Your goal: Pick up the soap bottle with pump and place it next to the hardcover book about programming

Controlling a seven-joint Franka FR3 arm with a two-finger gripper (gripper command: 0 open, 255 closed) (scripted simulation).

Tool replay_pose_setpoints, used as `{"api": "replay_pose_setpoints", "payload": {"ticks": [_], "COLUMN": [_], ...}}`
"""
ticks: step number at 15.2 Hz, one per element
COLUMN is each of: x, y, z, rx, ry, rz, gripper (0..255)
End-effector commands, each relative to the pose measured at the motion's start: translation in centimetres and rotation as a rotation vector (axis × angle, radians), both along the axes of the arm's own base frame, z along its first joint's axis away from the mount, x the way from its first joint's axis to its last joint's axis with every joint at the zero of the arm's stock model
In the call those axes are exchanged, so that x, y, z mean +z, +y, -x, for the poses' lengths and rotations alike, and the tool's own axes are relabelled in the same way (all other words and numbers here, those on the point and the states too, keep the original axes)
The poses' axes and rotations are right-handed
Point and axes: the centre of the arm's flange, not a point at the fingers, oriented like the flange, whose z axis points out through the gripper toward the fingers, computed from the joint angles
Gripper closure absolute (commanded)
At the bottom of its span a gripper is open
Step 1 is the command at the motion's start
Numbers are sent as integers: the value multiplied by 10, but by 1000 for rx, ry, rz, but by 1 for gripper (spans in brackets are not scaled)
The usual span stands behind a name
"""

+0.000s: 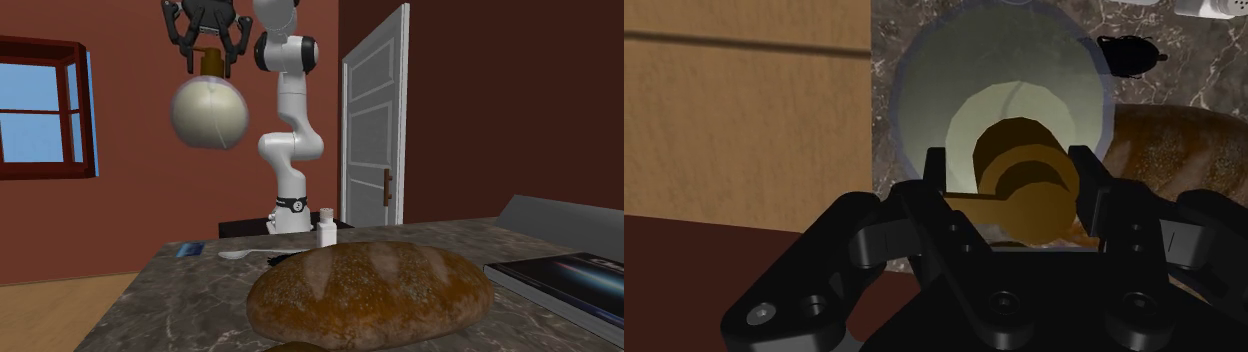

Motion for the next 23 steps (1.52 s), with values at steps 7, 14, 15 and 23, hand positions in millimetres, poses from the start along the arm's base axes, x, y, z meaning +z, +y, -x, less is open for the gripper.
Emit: {"api": "replay_pose_setpoints", "payload": {"ticks": [7, 14, 15, 23], "x": [5, 5, 5, 5], "y": [92, 184, 197, 302], "z": [-8, -17, -18, -27], "rx": [0, 0, 0, 0], "ry": [0, 0, 0, 0], "rz": [0, 0, 0, 0], "gripper": [255, 255, 255, 255]}}
